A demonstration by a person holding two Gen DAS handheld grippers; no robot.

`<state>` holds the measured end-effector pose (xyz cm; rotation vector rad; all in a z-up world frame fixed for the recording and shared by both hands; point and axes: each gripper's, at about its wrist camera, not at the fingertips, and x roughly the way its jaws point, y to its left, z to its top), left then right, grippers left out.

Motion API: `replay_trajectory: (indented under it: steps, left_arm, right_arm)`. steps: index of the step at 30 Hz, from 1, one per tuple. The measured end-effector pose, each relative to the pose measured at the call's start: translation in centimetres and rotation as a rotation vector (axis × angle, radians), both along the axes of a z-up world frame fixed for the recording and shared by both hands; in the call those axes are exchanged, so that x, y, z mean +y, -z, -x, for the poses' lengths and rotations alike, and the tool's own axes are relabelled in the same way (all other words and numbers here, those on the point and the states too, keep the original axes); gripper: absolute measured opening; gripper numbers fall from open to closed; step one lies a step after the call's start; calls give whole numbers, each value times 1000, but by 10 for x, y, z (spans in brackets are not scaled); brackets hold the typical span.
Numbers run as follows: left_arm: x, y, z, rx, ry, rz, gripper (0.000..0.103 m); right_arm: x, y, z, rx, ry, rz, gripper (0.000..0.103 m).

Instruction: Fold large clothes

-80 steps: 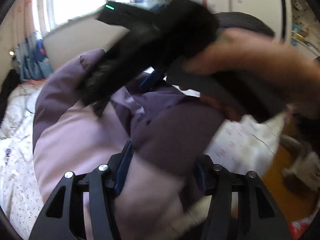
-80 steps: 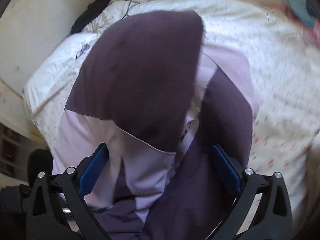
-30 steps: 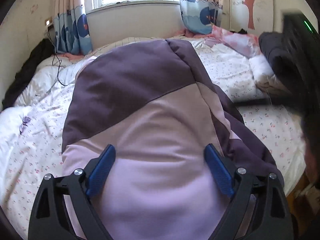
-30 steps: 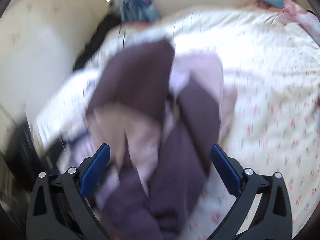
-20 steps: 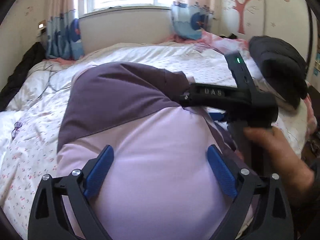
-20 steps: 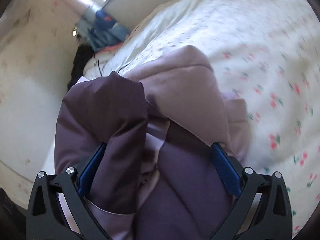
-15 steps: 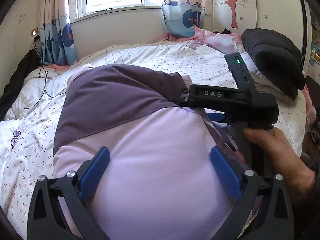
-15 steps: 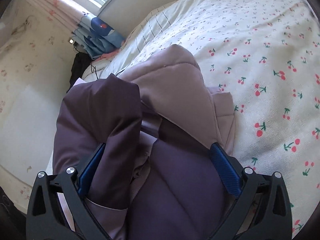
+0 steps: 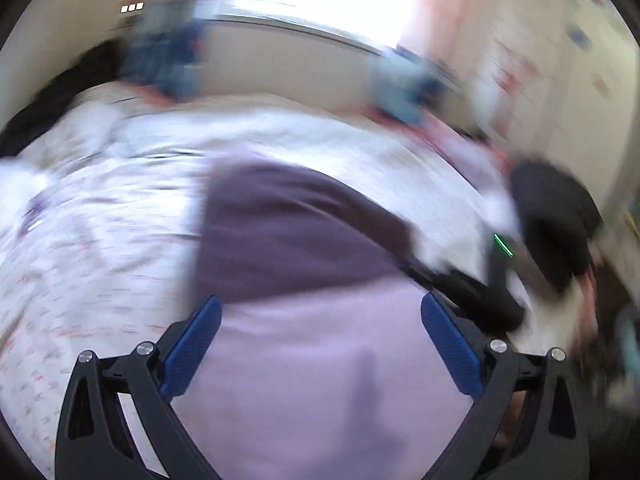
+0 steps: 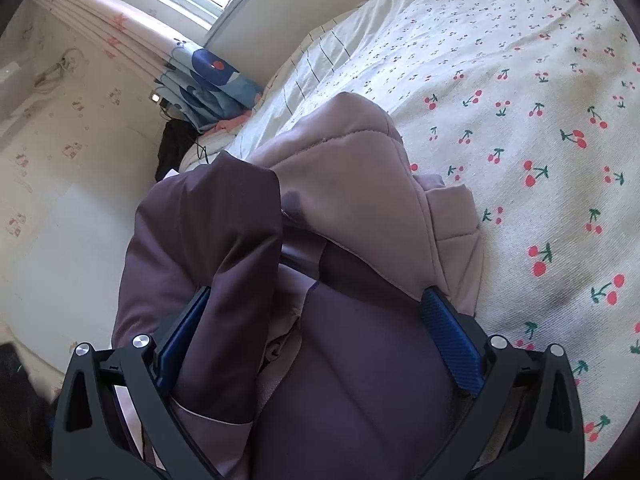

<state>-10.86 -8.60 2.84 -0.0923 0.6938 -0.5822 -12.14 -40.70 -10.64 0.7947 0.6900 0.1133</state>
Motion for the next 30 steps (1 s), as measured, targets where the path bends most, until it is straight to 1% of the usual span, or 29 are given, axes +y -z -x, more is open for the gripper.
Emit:
replay_trajectory:
  steps: [1, 2, 3, 4, 5, 6, 7, 8, 9, 10, 12, 14, 16, 17, 18, 19, 20, 22, 23, 25, 27, 29, 30]
  left_arm:
    - [13, 6, -13, 29, -50, 10, 96]
    - [23, 18, -29, 90, -84, 21, 96]
    - [32, 39, -48, 199, -91, 48, 96]
    - [36, 64, -63, 332, -68, 110, 96]
    - [42, 85, -73, 446, -33, 233, 97]
    - [46, 95, -77, 508, -26, 306, 97]
    - [45, 93, -78, 512, -16, 314, 97]
    - [36, 85, -78, 486, 32, 296, 97]
    - [21, 72, -77, 446, 34, 200, 97]
    - [19, 65, -78, 428, 12, 184, 97]
    - [30, 58, -86, 409, -24, 192, 97]
    - [59, 42, -95, 362, -87, 188, 97]
    - [80, 28, -98, 300, -119, 107, 97]
    - [84, 24, -99, 272, -119, 49, 97]
    - [90, 21, -100, 248, -138, -32, 97]
    - [97, 21, -101, 239, -170, -64, 97]
    - [104, 22, -100, 240, -190, -57, 97]
    - [111, 25, -94, 252, -196, -15, 97]
    - [105, 23, -91, 237, -190, -31, 97]
    - [86, 25, -85, 205, -146, -70, 97]
    - [72, 33, -86, 187, -126, -110, 97]
    - [73, 38, -88, 198, -126, -132, 98]
    - [78, 36, -89, 208, -129, -119, 97]
  right_arm:
    - [0, 0, 1, -2, 2, 0, 97]
    - [1, 1, 2, -8, 3, -4, 97]
    - [1, 2, 3, -14, 3, -12, 97]
    - [0, 3, 5, -18, 3, -22, 97]
    - [0, 3, 5, -18, 5, -29, 97]
    - [1, 2, 3, -10, 11, -35, 97]
    - [2, 1, 0, -5, 21, -54, 97]
    - [4, -1, -7, -6, 22, -72, 98]
    - [9, -3, -17, -10, 17, -92, 98]
    - [16, -6, -29, -14, 17, -98, 98]
    - [31, -9, -54, -48, -6, -119, 97]
    - [50, -4, -73, -74, -37, -184, 97]
    - [73, -1, -88, -80, -78, -198, 97]
    - [83, -4, -95, -62, -105, -168, 97]
    - [93, -13, -100, -32, -142, -80, 97]
    - [99, -21, -101, -5, -167, 8, 97]
    - [103, -28, -101, 27, -194, 99, 97]
    - [102, -32, -94, 84, -256, 256, 96]
    - [96, -28, -87, 111, -264, 287, 96]
    - [87, -19, -78, 144, -243, 279, 96]
    - [85, -16, -74, 157, -228, 275, 96]
    - [87, -18, -74, 168, -218, 289, 96]
    - [87, -20, -75, 171, -216, 284, 96]
